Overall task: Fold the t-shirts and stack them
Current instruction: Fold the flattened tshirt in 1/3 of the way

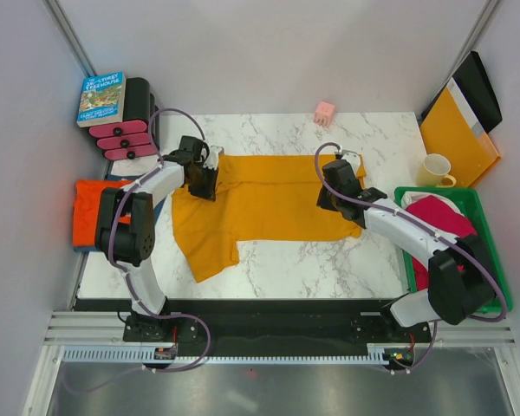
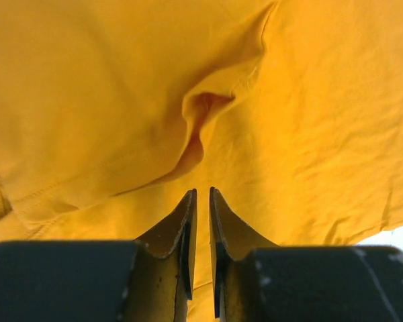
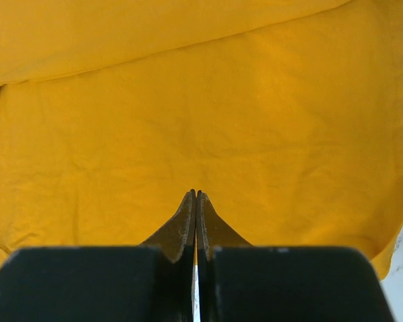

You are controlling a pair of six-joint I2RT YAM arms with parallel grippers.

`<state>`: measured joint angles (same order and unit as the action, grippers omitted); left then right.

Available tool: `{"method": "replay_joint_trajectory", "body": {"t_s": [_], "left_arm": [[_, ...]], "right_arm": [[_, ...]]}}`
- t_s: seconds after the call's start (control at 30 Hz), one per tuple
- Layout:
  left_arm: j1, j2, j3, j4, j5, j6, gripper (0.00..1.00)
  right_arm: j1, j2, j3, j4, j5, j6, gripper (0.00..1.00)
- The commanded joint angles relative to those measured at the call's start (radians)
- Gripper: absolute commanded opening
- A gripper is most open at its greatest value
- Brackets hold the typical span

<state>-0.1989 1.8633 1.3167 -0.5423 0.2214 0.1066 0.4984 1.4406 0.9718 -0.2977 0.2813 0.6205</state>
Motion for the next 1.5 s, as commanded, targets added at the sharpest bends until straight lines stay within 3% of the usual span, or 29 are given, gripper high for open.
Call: {"method": "replay_joint_trajectory", "body": {"t_s": [0.0,0.17,0.27,0.5,1.03,1.27,1.3,1.33,1.4,1.43,1.47], "left_arm": [[0.004,-0.059,-0.028,0.048,-0.026,0.007,0.18],[0.019,-0.067,0.062,0.13,-0.085,-0.051,0.22],[0.018,0.019,0.183,0.084,-0.073,-0.067,0.23],[-0.011,0.174,0.288,0.028,-0.044,-0.016,0.24],[-0.031,0.037,0.081,0.03,0.096,0.031,0.2],[-0.036,-0.071,-0.052,0.05,0.069,0.044,0.21],[-0.031,-0.108,-0.097,0.073,0.058,0.033,0.25],[-0.024,-0.193,-0.112,0.094,0.055,0.025,0.39],[-0.007,-0.266,-0.131,0.11,0.058,0.002,0.53],[-0.002,-0.329,-0.134,0.108,0.058,-0.004,0.69],[0.003,-0.367,-0.14,0.099,0.055,-0.018,0.76]], "right_arm": [[0.005,-0.045,-0.024,0.031,-0.007,0.024,0.0],[0.011,-0.088,-0.045,0.025,-0.008,0.041,0.0],[0.019,-0.109,-0.054,0.011,-0.008,0.048,0.0],[0.022,-0.161,-0.107,-0.029,0.013,0.053,0.0],[0.052,-0.091,-0.116,0.017,0.016,0.099,0.0],[0.066,-0.118,-0.107,0.014,0.035,0.101,0.0],[0.066,-0.126,-0.099,0.005,0.045,0.096,0.0],[0.065,-0.134,-0.087,-0.01,0.086,0.085,0.07],[0.065,-0.157,-0.052,-0.05,0.123,0.062,0.18],[0.065,-0.163,-0.041,-0.063,0.139,0.053,0.33],[0.065,-0.17,-0.022,-0.095,0.169,0.038,0.39]]}}
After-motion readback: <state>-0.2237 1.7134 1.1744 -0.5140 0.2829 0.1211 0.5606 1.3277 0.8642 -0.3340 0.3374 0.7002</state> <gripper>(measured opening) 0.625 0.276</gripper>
